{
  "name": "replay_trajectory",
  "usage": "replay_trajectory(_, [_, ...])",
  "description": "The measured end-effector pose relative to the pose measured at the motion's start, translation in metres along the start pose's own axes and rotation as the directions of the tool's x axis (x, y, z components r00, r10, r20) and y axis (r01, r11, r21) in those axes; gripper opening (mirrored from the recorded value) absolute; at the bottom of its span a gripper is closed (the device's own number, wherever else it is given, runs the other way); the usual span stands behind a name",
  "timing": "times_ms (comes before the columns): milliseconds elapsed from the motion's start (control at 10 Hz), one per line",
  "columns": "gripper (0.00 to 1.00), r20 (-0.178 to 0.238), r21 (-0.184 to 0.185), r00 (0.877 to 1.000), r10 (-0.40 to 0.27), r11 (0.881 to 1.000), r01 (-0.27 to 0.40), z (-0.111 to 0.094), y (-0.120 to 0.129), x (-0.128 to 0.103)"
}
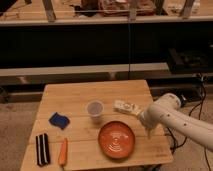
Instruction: Pick up the ceramic bowl
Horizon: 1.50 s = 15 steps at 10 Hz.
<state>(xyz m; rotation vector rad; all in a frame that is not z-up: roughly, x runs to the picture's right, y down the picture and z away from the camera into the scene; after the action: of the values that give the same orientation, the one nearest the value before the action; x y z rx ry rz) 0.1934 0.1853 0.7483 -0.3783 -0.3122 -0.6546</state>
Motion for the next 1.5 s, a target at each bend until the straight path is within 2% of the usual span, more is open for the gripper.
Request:
replay_trajectory(100, [0.80, 0.017, 0.047, 0.986, -0.164, 0.986, 0.163, -0.004, 0.005, -0.006])
replay_trajectory(200, [0.80, 0.025, 0.080, 0.966, -0.256, 0.964, 0.253, -0.004, 0.010, -0.011])
replay_trajectory(300, [0.80, 0.034, 0.105, 0.938, -0.345, 0.934, 0.340, -0.003, 0.016, -0.015])
replay_trajectory(400, [0.80, 0.051, 0.118, 0.887, -0.459, 0.885, 0.451, 0.003, 0.020, -0.022])
replay_trajectory(500, [0.80, 0.072, 0.085, 0.831, -0.552, 0.833, 0.547, 0.014, 0.023, -0.030])
replay_trajectory(600, [0.80, 0.090, 0.021, 0.800, -0.593, 0.805, 0.594, 0.022, 0.023, -0.034])
replay_trajectory(700, [0.80, 0.111, -0.048, 0.795, -0.596, 0.796, 0.603, 0.028, 0.021, -0.038])
replay_trajectory(800, [0.80, 0.127, -0.131, 0.809, -0.574, 0.799, 0.588, 0.035, 0.016, -0.043])
replay_trajectory(900, [0.80, 0.124, -0.191, 0.826, -0.550, 0.804, 0.564, 0.038, 0.015, -0.044])
replay_trajectory(1000, [0.80, 0.123, -0.209, 0.828, -0.547, 0.802, 0.560, 0.037, 0.018, -0.042])
replay_trajectory(1100, [0.80, 0.122, -0.187, 0.821, -0.558, 0.799, 0.572, 0.038, 0.021, -0.039])
replay_trajectory(1200, [0.80, 0.125, -0.123, 0.815, -0.566, 0.806, 0.579, 0.038, 0.021, -0.039])
replay_trajectory(1300, [0.80, 0.127, -0.053, 0.815, -0.565, 0.817, 0.575, 0.038, 0.023, -0.038])
replay_trajectory(1400, [0.80, 0.131, -0.019, 0.818, -0.561, 0.823, 0.567, 0.040, 0.022, -0.040])
replay_trajectory(1500, [0.80, 0.134, -0.023, 0.819, -0.559, 0.824, 0.566, 0.041, 0.022, -0.041])
